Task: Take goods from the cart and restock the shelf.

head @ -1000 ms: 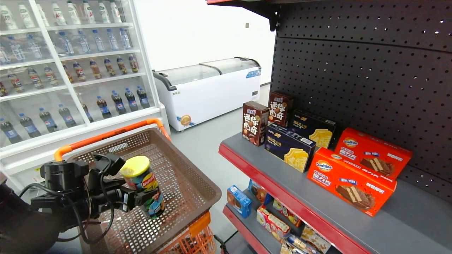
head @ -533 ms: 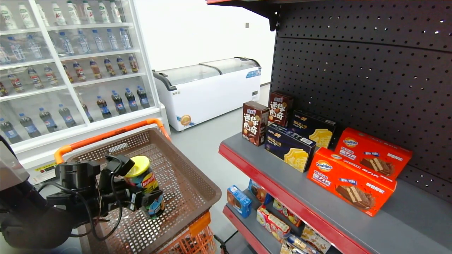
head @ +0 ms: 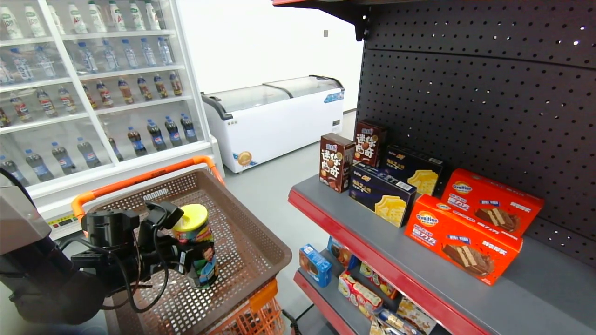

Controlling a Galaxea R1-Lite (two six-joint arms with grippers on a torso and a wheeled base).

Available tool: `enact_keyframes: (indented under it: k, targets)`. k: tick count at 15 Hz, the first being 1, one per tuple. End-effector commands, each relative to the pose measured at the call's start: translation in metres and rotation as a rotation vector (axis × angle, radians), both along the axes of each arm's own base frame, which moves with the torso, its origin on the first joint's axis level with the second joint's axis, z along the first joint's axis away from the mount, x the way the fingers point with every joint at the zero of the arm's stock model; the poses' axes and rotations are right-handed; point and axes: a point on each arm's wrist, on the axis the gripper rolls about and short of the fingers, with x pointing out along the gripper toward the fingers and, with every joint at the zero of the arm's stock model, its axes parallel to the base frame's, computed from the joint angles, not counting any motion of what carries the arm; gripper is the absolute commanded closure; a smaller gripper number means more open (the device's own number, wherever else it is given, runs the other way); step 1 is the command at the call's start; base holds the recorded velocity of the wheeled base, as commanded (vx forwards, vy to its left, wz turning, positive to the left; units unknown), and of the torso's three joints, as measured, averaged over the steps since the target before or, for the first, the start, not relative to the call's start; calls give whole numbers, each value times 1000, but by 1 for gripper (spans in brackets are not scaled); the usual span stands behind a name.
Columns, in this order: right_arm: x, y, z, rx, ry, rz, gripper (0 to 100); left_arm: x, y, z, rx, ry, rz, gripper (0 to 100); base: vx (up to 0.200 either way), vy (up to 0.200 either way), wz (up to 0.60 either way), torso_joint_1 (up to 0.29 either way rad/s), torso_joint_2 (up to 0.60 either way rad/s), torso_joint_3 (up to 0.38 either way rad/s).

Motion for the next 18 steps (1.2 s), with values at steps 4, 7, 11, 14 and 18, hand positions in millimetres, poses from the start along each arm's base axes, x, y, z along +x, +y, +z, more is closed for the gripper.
enact_keyframes:
  k: [4, 7, 11, 14, 18]
  targets:
    - [0, 0, 0, 0, 1, 1, 0, -7, 1, 28, 20, -97, 30, 100, 0, 0, 0, 0, 0, 0]
    - [0, 0, 0, 0, 1, 1, 0, -28, 6, 49, 24, -140, 55, 100, 0, 0, 0, 0, 0, 0]
    - [0, 0, 0, 0, 1, 1, 0, -63, 1, 86, -13, -182, 93, 100, 0, 0, 0, 0, 0, 0]
    - [0, 0, 0, 0, 1, 1, 0, -90, 1, 107, 0, -182, 133, 100, 0, 0, 0, 0, 0, 0]
    - [0, 0, 0, 0, 1, -2, 0, -139, -3, 121, -42, -214, 163, 100, 0, 0, 0, 0, 0, 0]
